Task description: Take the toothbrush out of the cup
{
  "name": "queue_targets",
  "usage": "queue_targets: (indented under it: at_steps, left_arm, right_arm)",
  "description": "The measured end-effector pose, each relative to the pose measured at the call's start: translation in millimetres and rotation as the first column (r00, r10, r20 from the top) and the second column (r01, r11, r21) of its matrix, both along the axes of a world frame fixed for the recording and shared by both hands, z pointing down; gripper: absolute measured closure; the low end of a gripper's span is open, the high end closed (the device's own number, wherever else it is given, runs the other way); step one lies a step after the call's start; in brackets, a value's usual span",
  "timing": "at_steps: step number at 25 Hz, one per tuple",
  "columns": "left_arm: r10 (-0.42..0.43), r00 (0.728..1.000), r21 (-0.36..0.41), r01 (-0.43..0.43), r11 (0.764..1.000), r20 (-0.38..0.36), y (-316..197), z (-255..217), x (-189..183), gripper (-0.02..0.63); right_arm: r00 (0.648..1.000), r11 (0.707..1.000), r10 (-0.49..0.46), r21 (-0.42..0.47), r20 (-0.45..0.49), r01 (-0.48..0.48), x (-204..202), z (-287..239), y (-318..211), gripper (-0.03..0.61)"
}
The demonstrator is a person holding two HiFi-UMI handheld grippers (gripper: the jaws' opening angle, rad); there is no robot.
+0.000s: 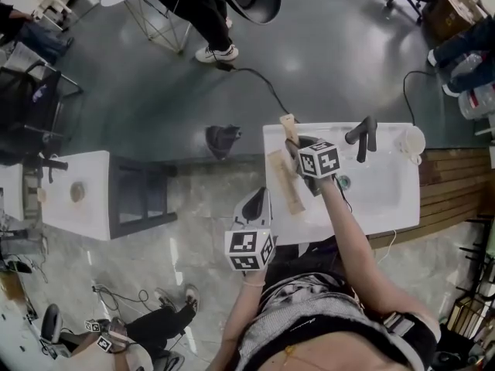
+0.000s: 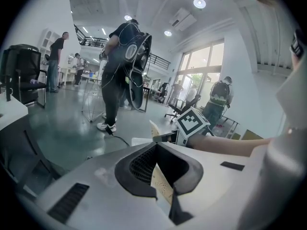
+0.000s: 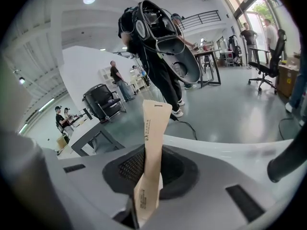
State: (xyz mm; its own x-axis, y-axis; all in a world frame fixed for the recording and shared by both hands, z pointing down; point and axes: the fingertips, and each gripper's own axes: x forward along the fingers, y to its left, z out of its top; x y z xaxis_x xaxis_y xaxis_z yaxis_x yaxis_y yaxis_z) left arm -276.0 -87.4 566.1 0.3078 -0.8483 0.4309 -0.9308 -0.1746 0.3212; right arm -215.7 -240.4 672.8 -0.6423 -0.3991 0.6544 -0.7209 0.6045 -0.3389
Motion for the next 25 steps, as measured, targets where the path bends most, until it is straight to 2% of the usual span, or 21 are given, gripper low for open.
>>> queue_targets:
  at_steps: [14, 25]
  left_arm:
    - [-0.018, 1.0, -0.015, 0.018, 1.0, -0.002, -5.9, 4.7, -13.0, 0.614]
    - [-0.015, 1.0, -0.019, 0.015, 1.0, -0.005, -8.2, 7.2, -15.4, 0.614]
  right_arm:
    - [0.998, 0.995, 0.019, -0.093, -0.067, -0.025, -16.7, 40.6, -2.7, 0.471]
    - [0.987, 0.999, -0.022, -0.039, -0.161, 0.016, -23.4, 50.5, -0.6, 0.469]
